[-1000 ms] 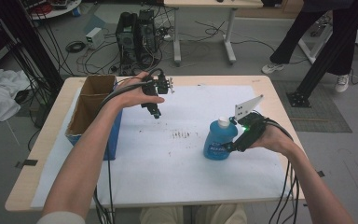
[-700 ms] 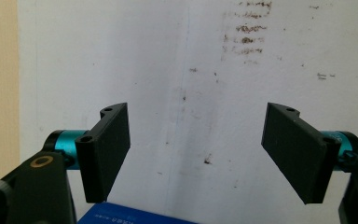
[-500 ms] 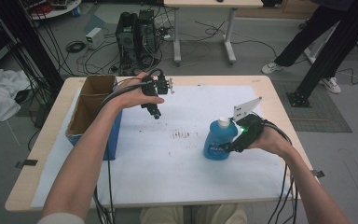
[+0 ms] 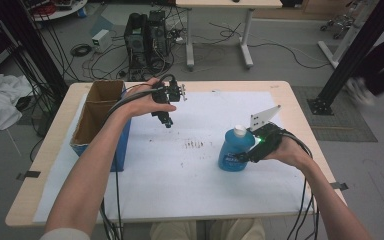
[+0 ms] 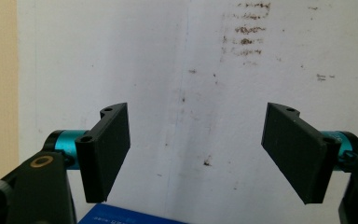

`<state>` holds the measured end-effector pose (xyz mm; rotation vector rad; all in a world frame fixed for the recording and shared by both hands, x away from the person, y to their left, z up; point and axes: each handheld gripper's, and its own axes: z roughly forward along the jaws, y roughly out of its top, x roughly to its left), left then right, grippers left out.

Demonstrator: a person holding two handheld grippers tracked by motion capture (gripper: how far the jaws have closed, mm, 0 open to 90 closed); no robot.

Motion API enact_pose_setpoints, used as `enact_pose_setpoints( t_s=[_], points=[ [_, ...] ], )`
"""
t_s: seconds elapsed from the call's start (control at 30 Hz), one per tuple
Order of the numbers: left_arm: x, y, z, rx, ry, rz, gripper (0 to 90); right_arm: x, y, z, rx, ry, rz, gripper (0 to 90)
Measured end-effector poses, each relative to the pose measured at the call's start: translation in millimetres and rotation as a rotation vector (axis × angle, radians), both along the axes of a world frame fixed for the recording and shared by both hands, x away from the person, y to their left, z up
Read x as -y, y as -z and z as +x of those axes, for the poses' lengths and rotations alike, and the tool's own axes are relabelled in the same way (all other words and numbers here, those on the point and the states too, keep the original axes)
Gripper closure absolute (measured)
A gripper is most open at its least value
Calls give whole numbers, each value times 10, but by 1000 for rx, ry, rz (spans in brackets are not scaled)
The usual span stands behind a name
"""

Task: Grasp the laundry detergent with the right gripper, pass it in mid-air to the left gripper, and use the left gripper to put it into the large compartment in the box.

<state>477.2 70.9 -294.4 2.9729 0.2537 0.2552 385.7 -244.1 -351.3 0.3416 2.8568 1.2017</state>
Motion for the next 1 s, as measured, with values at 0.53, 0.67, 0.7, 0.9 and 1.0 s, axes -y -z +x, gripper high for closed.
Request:
enact_pose_setpoints(
  t_s=[0.53, 0.67, 0.7, 0.9, 1.0],
  points=[
    [27, 3, -10, 2, 9, -2, 237, 17, 36, -8, 21, -5, 23, 277],
    [21, -7, -17, 5, 10, -3, 237, 8, 59, 3, 22, -9, 31, 288],
    [13, 4, 0, -1, 2, 0, 237, 7, 70, 2, 17, -12, 32, 295],
    [10, -13, -24, 7, 7, -9, 237, 15, 84, 4, 17, -10, 39, 328],
    [19, -9, -20, 2, 8, -7, 237, 15, 82, 2, 16, -10, 36, 353]
  ],
)
